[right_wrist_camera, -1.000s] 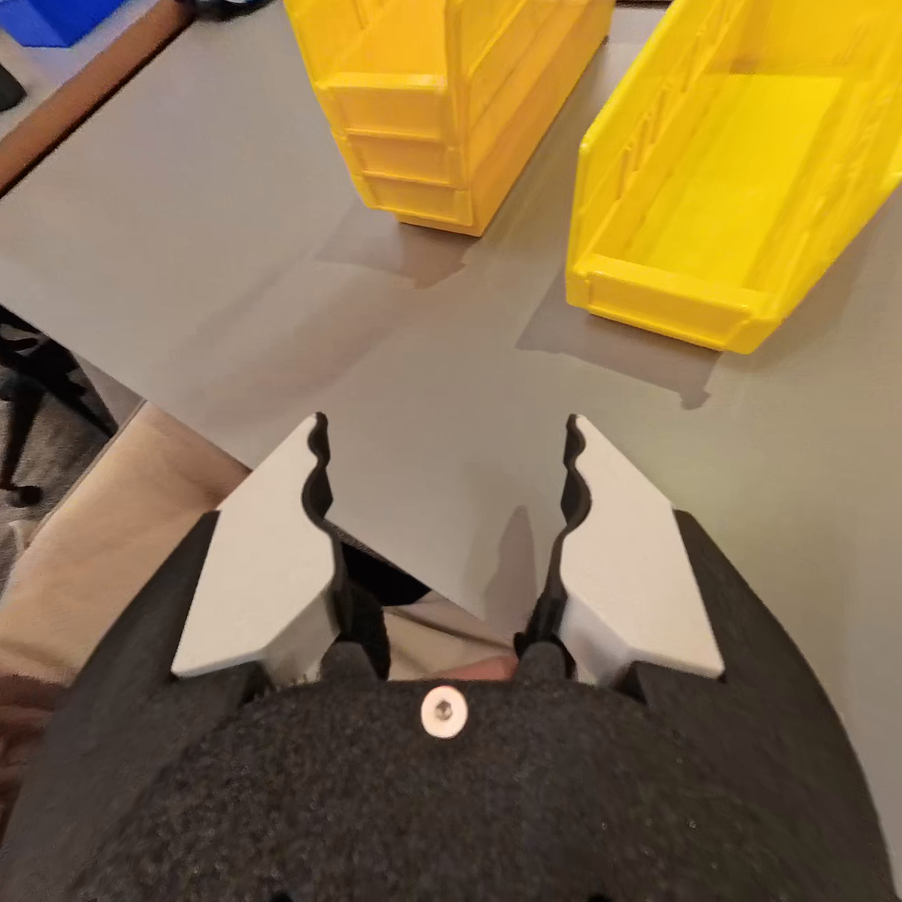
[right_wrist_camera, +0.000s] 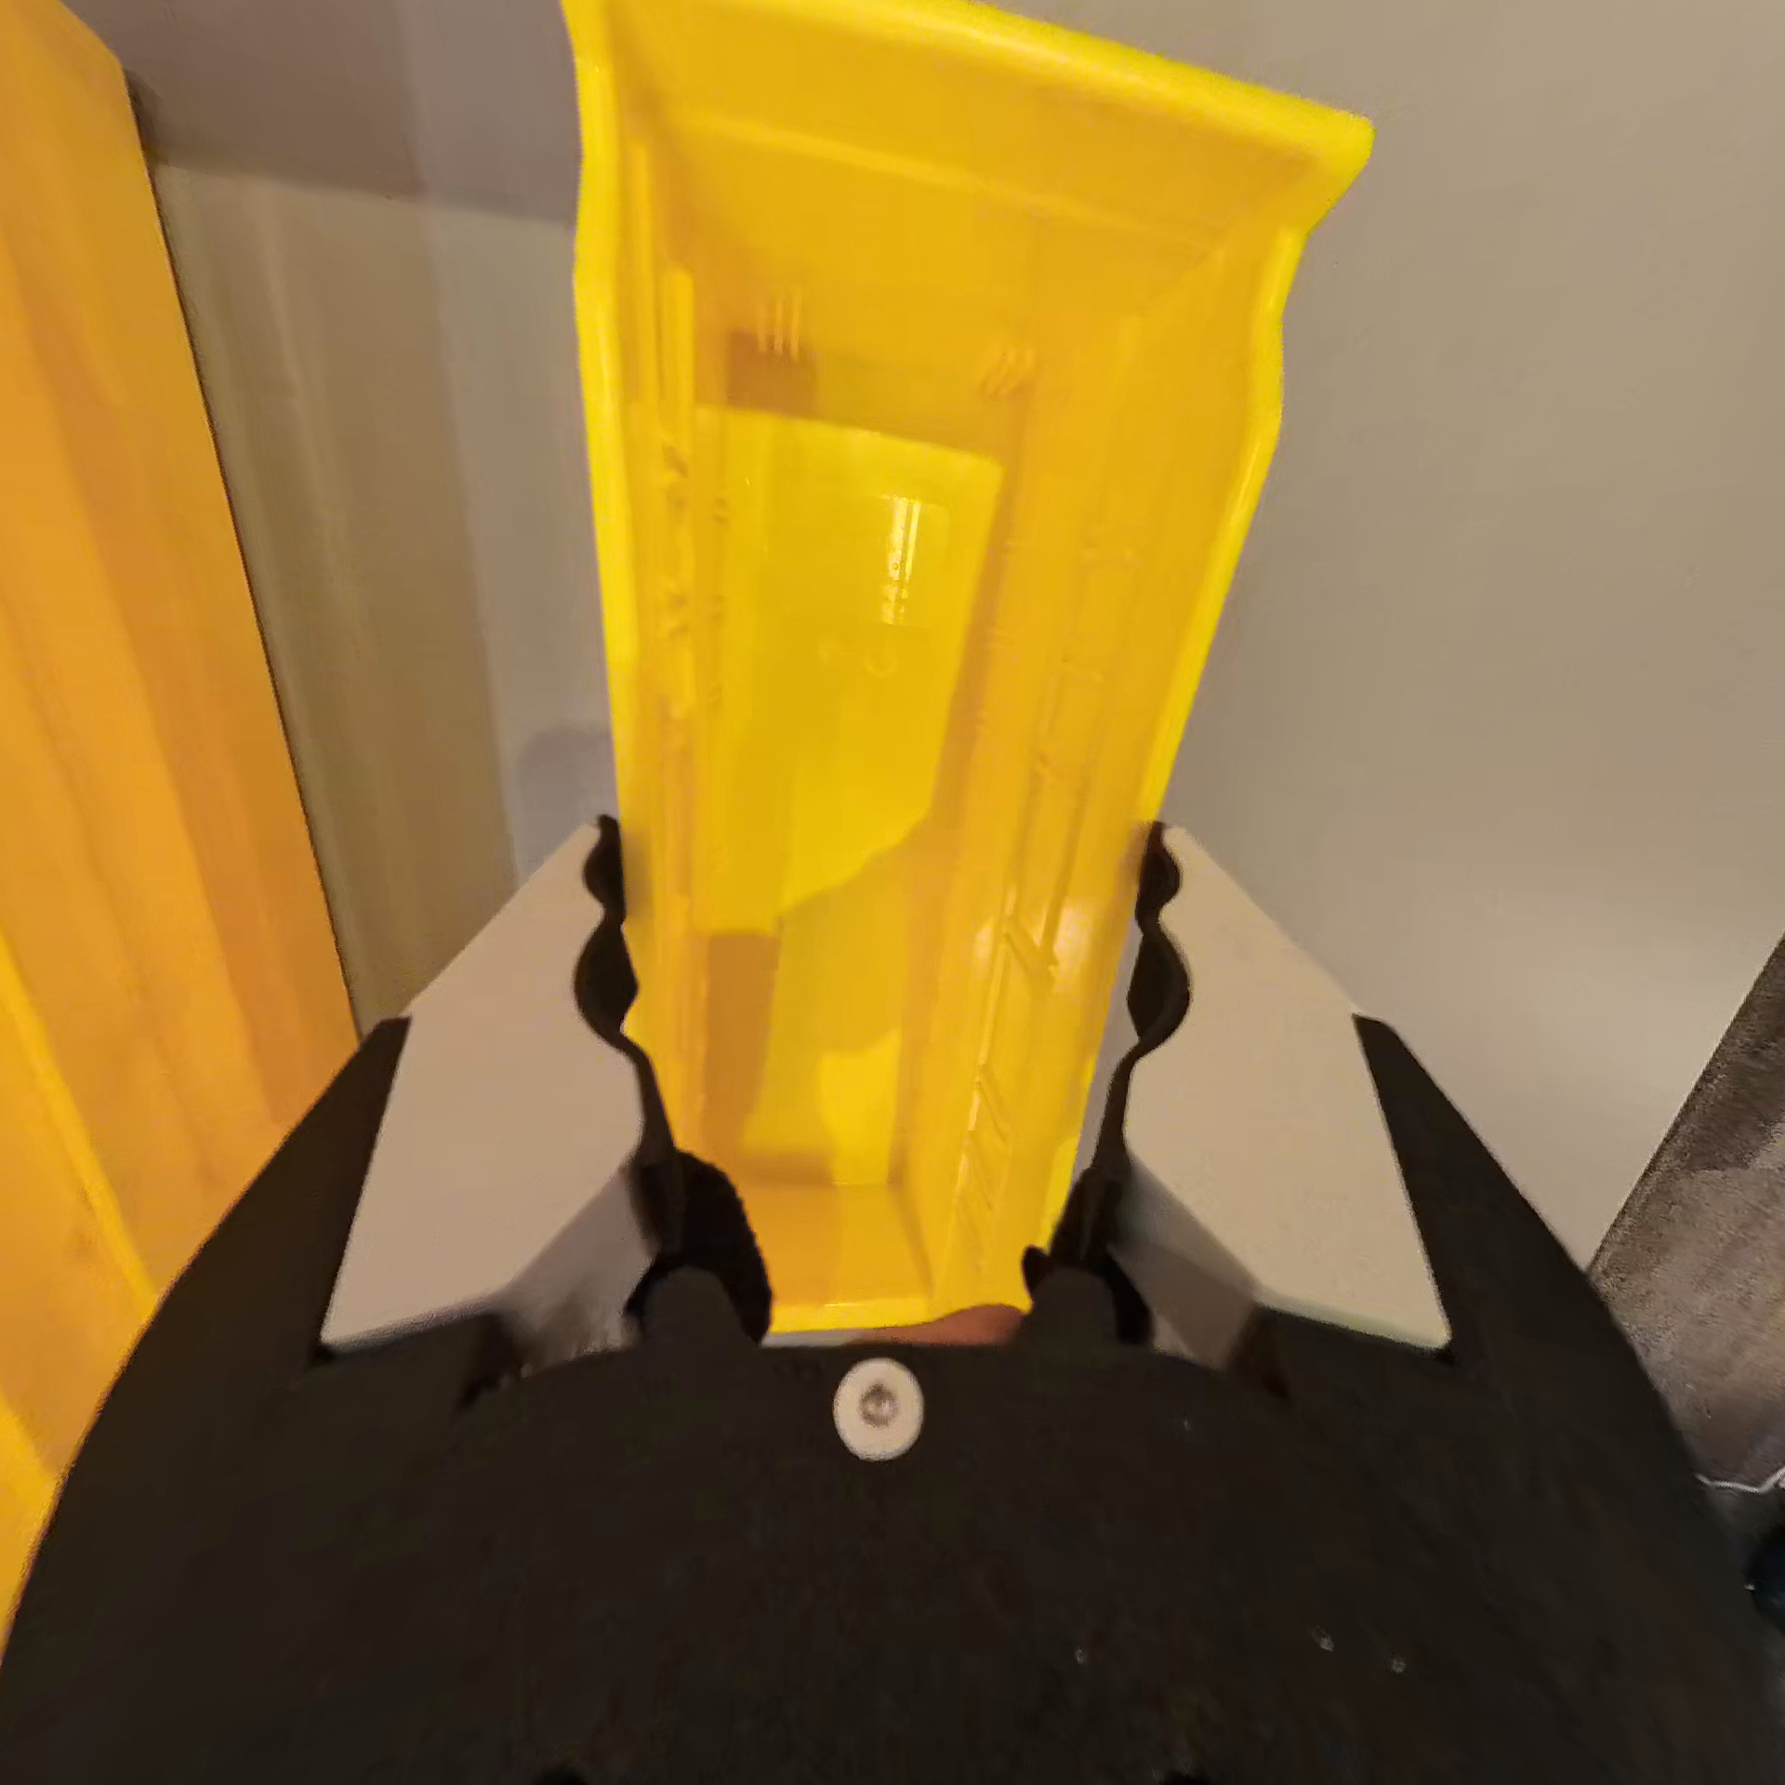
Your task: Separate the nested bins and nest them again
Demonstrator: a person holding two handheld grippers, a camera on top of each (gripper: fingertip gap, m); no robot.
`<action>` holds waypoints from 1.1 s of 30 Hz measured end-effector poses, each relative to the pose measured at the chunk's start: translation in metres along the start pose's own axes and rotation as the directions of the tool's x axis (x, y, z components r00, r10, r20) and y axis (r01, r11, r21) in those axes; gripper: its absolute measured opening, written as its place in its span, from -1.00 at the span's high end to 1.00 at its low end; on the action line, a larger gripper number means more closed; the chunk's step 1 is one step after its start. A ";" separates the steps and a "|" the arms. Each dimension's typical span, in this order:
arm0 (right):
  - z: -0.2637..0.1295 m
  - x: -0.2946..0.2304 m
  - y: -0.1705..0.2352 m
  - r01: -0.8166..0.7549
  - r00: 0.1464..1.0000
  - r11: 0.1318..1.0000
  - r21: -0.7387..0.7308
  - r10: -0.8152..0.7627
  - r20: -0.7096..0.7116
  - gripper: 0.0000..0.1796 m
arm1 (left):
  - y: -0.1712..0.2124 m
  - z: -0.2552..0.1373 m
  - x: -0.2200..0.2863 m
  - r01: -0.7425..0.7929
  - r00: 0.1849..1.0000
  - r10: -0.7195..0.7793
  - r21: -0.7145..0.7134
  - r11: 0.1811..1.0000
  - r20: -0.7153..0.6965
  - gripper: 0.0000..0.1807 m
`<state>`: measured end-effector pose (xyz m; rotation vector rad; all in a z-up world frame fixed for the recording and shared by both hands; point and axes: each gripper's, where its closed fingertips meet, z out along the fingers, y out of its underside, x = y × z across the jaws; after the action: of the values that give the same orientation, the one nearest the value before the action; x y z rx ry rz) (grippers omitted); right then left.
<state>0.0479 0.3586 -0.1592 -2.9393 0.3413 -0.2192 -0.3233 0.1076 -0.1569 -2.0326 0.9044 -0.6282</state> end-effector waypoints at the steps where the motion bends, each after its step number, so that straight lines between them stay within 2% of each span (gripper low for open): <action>1: -0.001 0.001 -0.002 -0.001 1.000 1.000 0.007 0.001 -0.002 -0.12 | 0.000 -0.001 -0.001 0.003 1.000 -0.003 0.000 1.000 0.000 0.04; 7: -0.004 0.004 0.002 -0.047 0.999 0.999 0.018 0.046 0.018 0.00 | -0.001 -0.003 -0.006 0.044 0.999 -0.044 0.007 0.999 -0.001 0.07; 15: -0.029 0.013 0.006 -0.030 0.999 0.999 0.021 0.030 -0.015 0.02 | -0.001 -0.003 -0.011 0.037 0.999 -0.037 0.003 0.999 0.037 0.08; 22: -0.082 0.008 0.002 -0.017 1.000 0.997 0.072 0.018 -0.017 0.04 | -0.001 -0.004 -0.008 -0.003 0.999 0.002 0.005 1.000 0.053 0.08; 33: -0.195 -0.034 0.000 0.071 0.996 0.984 0.160 -0.063 -0.056 0.02 | -0.002 -0.005 -0.002 -0.047 0.997 0.047 0.007 0.999 0.068 0.10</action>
<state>-0.0173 0.3368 0.0264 -2.7903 0.2198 -0.3162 -0.3274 0.1079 -0.1527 -2.0067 0.9051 -0.5332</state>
